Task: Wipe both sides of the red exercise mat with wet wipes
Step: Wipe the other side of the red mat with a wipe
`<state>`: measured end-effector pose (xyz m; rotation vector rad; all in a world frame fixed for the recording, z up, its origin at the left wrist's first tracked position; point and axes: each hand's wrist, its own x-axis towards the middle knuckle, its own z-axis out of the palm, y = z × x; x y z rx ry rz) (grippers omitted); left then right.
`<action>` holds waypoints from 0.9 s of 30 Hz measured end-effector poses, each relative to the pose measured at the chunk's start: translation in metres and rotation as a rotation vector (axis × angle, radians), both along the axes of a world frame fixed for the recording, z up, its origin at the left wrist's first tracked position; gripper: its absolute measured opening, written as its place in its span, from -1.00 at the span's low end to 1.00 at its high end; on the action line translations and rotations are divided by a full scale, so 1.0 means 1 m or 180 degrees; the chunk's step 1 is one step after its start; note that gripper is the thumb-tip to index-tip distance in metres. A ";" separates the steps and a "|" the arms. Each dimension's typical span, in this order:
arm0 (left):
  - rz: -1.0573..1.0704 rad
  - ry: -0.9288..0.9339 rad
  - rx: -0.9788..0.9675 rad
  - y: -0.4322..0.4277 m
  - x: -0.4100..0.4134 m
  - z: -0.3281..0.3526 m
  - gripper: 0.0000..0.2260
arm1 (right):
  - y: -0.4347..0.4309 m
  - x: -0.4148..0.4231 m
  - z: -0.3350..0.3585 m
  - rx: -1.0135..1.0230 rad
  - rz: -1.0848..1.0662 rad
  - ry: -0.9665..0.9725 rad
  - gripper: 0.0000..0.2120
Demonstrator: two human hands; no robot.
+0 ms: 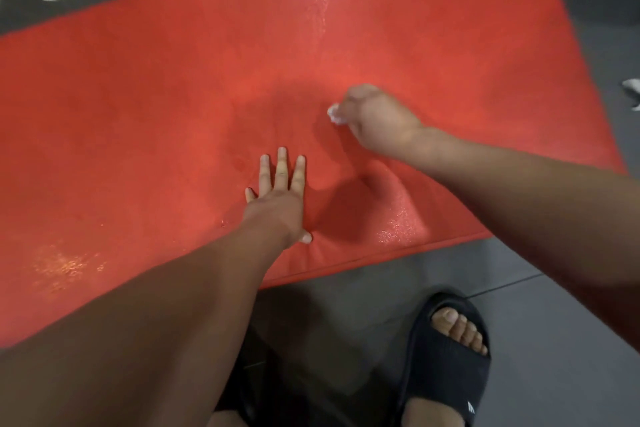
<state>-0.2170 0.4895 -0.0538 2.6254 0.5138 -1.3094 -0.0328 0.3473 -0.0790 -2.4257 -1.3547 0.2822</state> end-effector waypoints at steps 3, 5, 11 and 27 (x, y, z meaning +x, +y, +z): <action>0.0010 0.0032 -0.0017 -0.001 0.000 0.002 0.30 | 0.015 0.026 0.004 -0.0269 -0.0814 -0.0110 -0.76; 0.0001 0.0045 -0.0017 -0.002 0.000 0.002 0.30 | 0.020 0.020 0.006 -0.0313 -0.0674 -0.0078 -0.74; -0.0018 0.0032 0.0017 -0.002 0.000 0.001 0.31 | -0.033 -0.077 0.009 -0.0021 0.0569 0.0084 -0.81; -0.0017 0.0043 0.0082 -0.003 -0.001 0.003 0.32 | -0.066 -0.110 0.007 0.0070 0.0720 0.0400 -0.87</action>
